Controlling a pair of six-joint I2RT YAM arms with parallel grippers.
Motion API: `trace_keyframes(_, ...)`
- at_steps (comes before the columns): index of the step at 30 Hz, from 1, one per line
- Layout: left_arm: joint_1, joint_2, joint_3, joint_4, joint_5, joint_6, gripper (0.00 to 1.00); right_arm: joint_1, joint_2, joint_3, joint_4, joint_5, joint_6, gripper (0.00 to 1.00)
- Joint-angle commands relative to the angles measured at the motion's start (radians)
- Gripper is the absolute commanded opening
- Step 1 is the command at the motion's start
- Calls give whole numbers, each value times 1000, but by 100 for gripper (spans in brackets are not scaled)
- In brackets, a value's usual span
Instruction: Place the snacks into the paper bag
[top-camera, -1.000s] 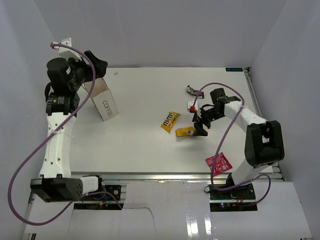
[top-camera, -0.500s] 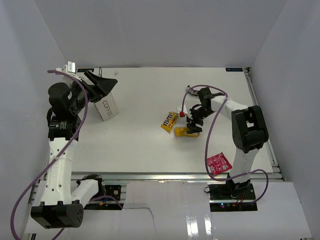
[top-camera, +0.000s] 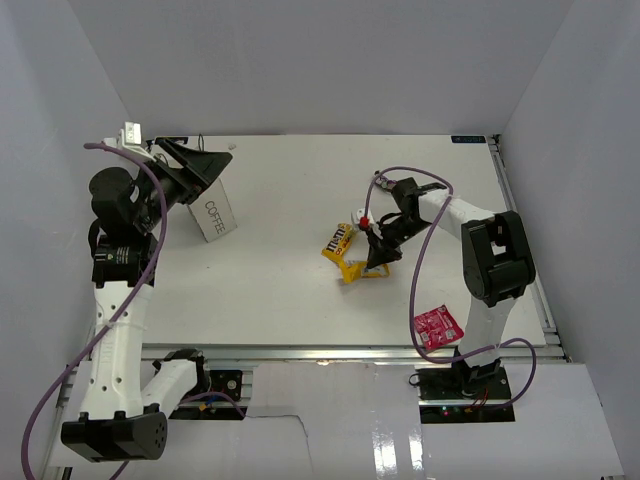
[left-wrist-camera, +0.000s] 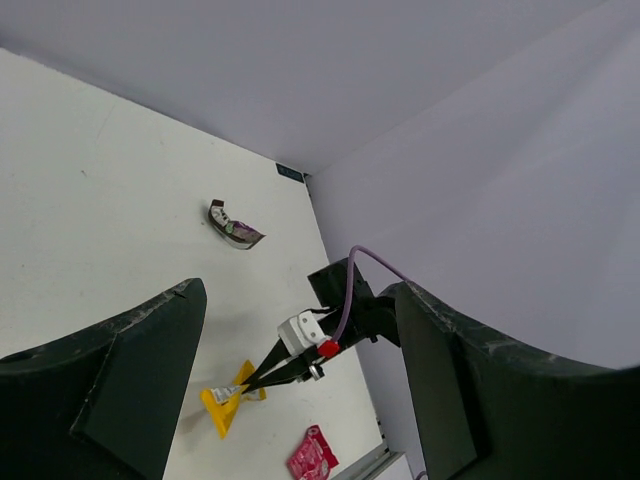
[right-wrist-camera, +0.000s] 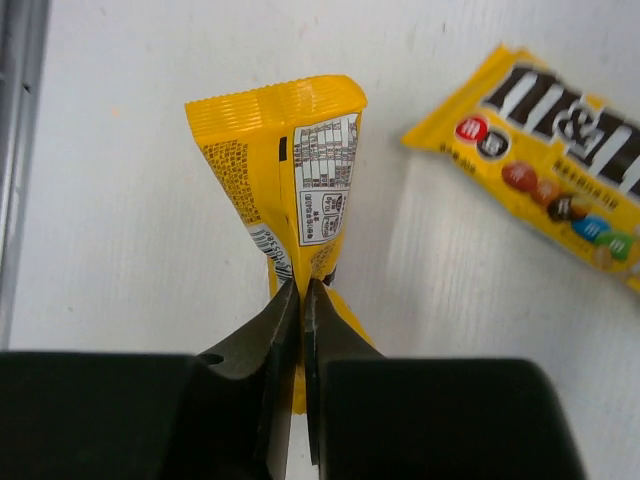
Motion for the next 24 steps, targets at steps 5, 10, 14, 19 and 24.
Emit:
trace_keyframes(5,2,-55,28,-10,-25,-18,87,58,-56,238,-121,-311,150,8)
trace_keyframes(10,2,-72,22,-20,-48,-4,86,149,-51,372,139,-347,583,8)
trace_keyframes(14,2,-46,-68,-12,12,-93,86,220,-73,392,487,-272,896,8)
trace_keyframes(19,-55,9,-160,42,69,-200,84,266,-50,466,659,-166,1178,8)
trace_keyframes(24,-164,55,-200,78,-5,-217,84,288,-34,499,793,-40,1396,8)
